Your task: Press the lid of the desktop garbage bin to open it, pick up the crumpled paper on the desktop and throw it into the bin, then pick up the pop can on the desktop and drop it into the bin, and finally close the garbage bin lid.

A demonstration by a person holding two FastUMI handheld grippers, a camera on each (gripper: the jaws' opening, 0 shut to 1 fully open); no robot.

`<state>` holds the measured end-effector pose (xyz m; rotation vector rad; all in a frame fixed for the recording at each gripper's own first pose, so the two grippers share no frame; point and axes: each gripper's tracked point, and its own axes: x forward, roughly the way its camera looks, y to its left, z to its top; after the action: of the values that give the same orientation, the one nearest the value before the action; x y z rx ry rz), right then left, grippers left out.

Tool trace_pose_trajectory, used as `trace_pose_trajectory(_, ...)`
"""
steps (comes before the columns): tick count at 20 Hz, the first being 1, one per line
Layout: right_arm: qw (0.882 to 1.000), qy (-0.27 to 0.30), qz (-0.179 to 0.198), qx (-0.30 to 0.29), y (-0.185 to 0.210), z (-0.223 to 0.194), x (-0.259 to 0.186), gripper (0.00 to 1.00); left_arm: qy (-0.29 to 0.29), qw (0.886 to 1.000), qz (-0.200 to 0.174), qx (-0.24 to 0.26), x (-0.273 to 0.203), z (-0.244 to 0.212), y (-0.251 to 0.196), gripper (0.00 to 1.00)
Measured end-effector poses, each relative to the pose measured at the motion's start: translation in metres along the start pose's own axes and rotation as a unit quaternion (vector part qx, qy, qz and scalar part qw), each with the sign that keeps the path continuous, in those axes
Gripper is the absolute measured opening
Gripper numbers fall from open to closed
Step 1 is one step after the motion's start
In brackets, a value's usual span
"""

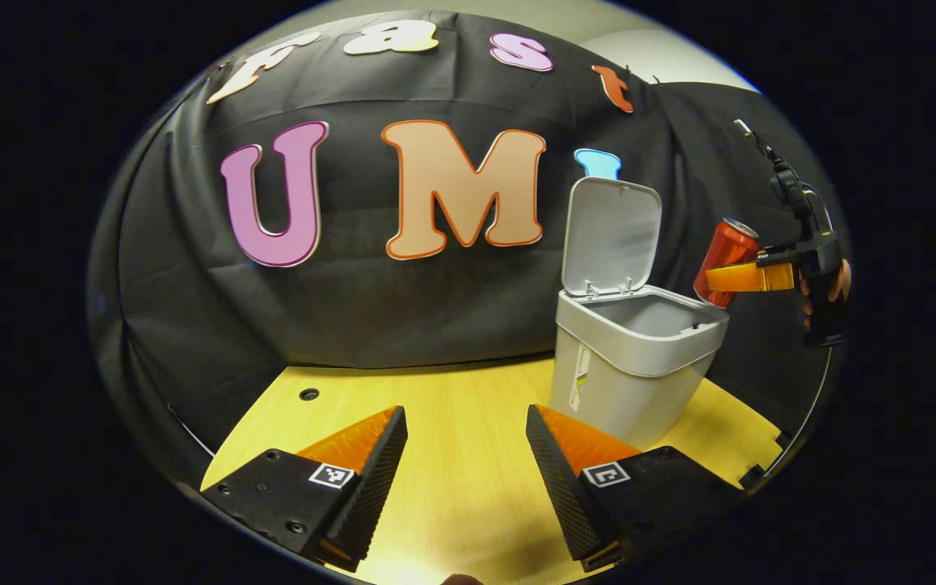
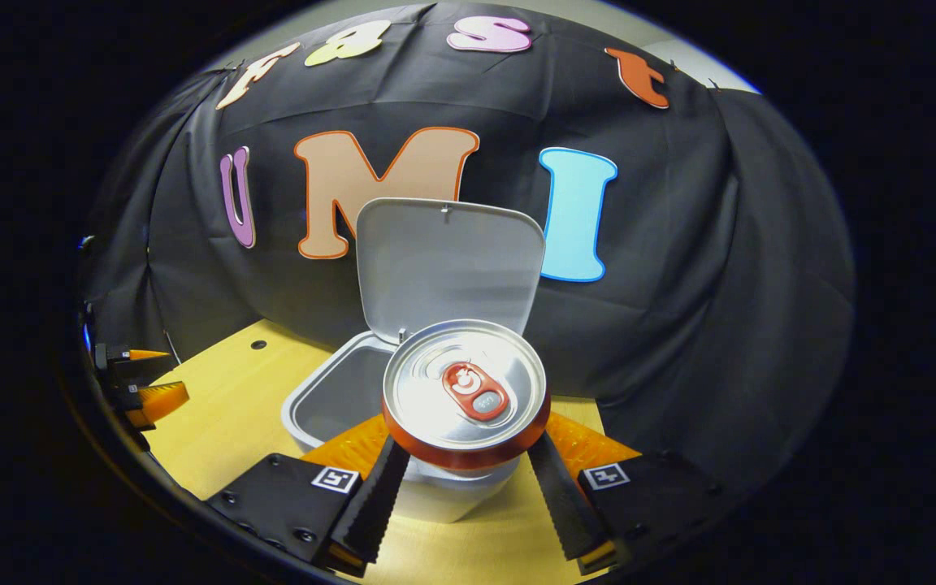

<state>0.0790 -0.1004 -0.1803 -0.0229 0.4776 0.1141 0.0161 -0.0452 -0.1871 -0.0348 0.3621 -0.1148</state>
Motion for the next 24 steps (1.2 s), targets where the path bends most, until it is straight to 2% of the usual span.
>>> trace_pose_trajectory(2, 1.000, 0.012, -0.008, -0.005, -0.003, -0.010, 0.009, 0.85, 0.003, 1.000, 0.012, -0.005, -0.005, -0.004, 0.009, 0.87)
trace_pose_trajectory(6, 1.000, 0.029, -0.010, 0.002, -0.004, -0.024, 0.019, 0.83, 0.007, 0.999, 0.032, -0.013, -0.013, -0.011, 0.022, 0.86)
trace_pose_trajectory(13, 0.999, 0.030, -0.009, 0.009, 0.000, -0.025, 0.023, 0.91, 0.012, 0.998, 0.051, -0.023, -0.023, -0.019, 0.037, 0.87)
trace_pose_trajectory(22, 0.999, -0.032, -0.015, -0.004, -0.004, 0.050, 0.030, 0.92, 0.012, 0.997, 0.066, -0.026, -0.030, -0.024, 0.053, 0.86)
trace_pose_trajectory(23, 0.999, -0.039, -0.014, -0.006, -0.003, 0.059, 0.031, 0.89, 0.012, 0.997, 0.068, -0.027, -0.030, -0.024, 0.056, 0.86)
trace_pose_trajectory(24, 0.999, -0.044, -0.014, -0.008, -0.001, 0.070, 0.034, 0.92, 0.013, 0.997, 0.069, -0.028, -0.029, -0.025, 0.057, 0.86)
